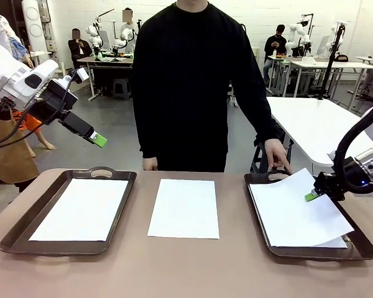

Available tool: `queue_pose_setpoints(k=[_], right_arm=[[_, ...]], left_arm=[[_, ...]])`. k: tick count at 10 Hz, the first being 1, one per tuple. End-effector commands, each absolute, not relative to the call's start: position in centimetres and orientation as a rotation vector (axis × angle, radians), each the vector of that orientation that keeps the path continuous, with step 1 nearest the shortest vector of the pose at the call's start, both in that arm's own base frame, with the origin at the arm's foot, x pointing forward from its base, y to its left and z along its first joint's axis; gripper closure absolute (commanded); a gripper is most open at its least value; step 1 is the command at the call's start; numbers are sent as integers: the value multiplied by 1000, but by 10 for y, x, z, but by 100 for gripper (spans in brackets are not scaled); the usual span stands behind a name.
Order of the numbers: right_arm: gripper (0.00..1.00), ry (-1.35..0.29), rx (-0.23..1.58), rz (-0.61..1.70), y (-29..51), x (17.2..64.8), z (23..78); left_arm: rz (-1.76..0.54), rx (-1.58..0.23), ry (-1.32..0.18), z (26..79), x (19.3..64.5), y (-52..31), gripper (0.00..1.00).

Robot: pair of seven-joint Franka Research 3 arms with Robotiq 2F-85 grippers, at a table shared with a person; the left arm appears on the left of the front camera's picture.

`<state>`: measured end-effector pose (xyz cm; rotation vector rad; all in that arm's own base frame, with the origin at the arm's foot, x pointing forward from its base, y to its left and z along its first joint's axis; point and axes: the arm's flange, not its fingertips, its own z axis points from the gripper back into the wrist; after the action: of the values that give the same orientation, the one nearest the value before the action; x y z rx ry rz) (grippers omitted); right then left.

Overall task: Sort the A4 documents.
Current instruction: Place the A4 Paper in the designated Handle tray.

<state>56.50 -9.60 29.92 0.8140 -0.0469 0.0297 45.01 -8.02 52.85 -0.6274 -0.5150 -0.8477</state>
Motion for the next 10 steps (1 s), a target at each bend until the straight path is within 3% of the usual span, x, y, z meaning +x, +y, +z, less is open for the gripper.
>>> queue_pose_setpoints(k=[1, 2, 5, 6, 7, 8, 9, 10], right_arm=[[99, -43, 786, 41, -86, 562, 298], [95, -42, 773, 39, -84, 562, 299], [63, -79, 636, 84, -77, 558, 307], [58, -94, 567, 85, -76, 557, 309], [44, -98, 537, 86, -75, 556, 313], [39, -103, 494, 88, -77, 554, 315], [25, -119, 468, 82, -82, 552, 320], [20, -135, 454, 76, -86, 550, 326]], left_arm=[[-849, -634, -516, 529, 449, -80, 0], [-849, -634, -516, 529, 449, -80, 0], [-849, -634, -516, 529, 449, -80, 0], [-849, -634, -516, 529, 449, -80, 0], [-849, -634, -516, 529, 449, -80, 0], [-849, -634, -516, 529, 449, -80, 0], [-849, -634, -516, 529, 449, -80, 0], [-849, -634, -516, 529, 449, -80, 0]])
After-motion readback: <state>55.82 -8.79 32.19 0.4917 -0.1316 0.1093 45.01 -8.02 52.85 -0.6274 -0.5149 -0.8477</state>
